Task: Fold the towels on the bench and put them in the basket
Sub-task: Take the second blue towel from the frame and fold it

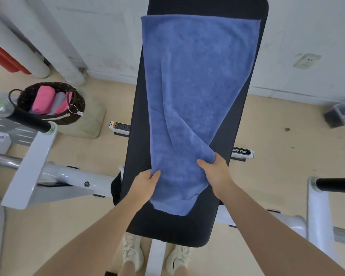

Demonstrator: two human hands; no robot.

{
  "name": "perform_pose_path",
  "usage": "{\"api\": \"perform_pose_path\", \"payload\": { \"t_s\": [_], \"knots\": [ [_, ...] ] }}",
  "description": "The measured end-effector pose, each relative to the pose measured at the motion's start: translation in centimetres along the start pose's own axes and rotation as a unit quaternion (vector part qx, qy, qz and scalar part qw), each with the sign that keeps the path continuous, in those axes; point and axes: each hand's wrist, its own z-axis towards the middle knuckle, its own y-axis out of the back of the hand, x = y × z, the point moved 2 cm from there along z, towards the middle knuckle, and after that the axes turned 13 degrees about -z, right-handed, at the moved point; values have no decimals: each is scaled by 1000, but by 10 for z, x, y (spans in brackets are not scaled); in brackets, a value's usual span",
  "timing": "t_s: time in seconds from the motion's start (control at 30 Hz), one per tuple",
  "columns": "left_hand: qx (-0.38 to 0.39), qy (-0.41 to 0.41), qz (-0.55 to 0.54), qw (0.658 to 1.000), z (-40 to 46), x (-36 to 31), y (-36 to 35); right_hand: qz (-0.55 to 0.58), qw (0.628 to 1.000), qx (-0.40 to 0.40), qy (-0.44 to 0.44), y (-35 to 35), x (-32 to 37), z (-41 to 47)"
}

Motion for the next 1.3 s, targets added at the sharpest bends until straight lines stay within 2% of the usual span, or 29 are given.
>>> {"api": "perform_pose_path", "payload": {
  "t_s": [0.03,0.1,0.2,0.27,0.33,0.4,0.43,0.47,0.5,0.6,0.67,0.77,0.87,0.97,1.03,1.17,1.3],
  "knots": [
    [-23,-8,55,998,2,4,11,-54,998,-24,13,-4,0,-1],
    [-66,-30,70,995,4,10,35,-136,988,-48,50,-12,3,-3],
    [-72,-46,32,996,5,13,58,-192,976,-13,102,-28,6,-8],
    [-56,-100,91,989,6,11,60,-198,972,2,127,-37,5,-16],
    [-36,-192,204,959,6,4,53,-199,968,-9,149,-44,-2,-23],
    [11,-295,309,904,7,-4,37,-193,967,-14,168,-47,-12,-26],
    [40,-335,339,878,8,-8,27,-196,965,-17,171,-47,-17,-26],
    [72,-350,349,866,10,-11,17,-188,968,-28,165,-48,-21,-24],
    [95,-344,343,869,12,-14,8,-189,969,-48,154,-49,-25,-20],
    [91,-272,238,928,16,-19,-9,-187,971,-85,118,-53,-25,-15],
    [77,-258,176,947,11,-22,-21,-101,990,-70,66,-60,-21,-14],
    [31,-261,141,955,7,-28,-32,6,999,-39,13,-71,-19,-12],
    [-4,-266,146,953,16,-35,-24,67,997,39,-26,-73,-20,-12],
    [34,-241,119,963,21,-38,-11,94,986,135,-35,-64,-17,-13],
    [68,-195,58,977,20,-37,-8,107,978,174,-40,-61,-18,-13],
    [107,-112,-46,987,21,-39,-5,74,982,171,-39,-61,-17,-12],
    [109,-153,10,982,23,-37,-4,95,990,106,-18,-55,-30,-13]
  ]
}}
